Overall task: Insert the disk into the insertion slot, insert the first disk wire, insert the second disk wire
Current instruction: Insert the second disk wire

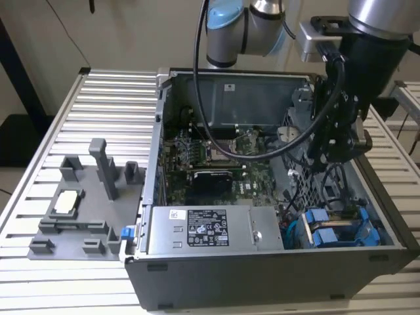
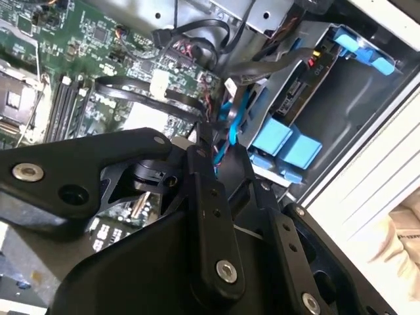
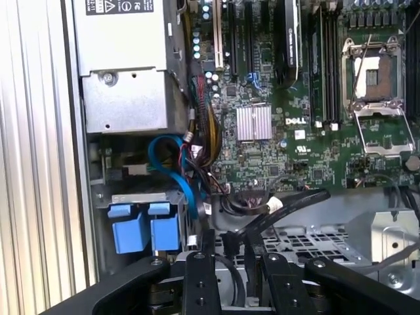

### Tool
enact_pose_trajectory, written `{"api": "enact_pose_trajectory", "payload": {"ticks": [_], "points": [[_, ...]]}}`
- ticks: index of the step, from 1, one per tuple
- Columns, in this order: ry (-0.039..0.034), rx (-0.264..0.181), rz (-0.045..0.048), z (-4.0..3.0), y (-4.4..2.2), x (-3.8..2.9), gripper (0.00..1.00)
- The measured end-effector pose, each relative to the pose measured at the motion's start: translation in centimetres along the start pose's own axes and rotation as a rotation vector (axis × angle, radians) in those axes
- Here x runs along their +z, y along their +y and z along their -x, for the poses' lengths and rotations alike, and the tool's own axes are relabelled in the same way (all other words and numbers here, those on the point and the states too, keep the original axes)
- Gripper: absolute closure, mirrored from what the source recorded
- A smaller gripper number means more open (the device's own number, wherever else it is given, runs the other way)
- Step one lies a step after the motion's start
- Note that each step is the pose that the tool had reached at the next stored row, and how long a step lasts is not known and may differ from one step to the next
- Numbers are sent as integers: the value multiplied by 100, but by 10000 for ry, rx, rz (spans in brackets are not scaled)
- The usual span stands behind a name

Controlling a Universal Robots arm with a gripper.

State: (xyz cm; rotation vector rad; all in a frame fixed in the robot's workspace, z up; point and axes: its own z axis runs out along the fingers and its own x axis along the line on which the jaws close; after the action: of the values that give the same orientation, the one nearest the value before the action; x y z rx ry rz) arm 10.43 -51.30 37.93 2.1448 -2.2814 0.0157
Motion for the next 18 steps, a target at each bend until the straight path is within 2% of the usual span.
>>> {"api": "enact_pose_trajectory", "payload": {"ticks": [1, 6, 9, 13, 18], "points": [[72, -7, -35, 14, 13, 4, 67], [223, -102, -193, 120, 69, 53, 67], [392, -293, -336, 134, 71, 60, 67], [659, -498, -546, 133, 78, 64, 67], [960, -633, -758, 132, 106, 73, 67]]}}
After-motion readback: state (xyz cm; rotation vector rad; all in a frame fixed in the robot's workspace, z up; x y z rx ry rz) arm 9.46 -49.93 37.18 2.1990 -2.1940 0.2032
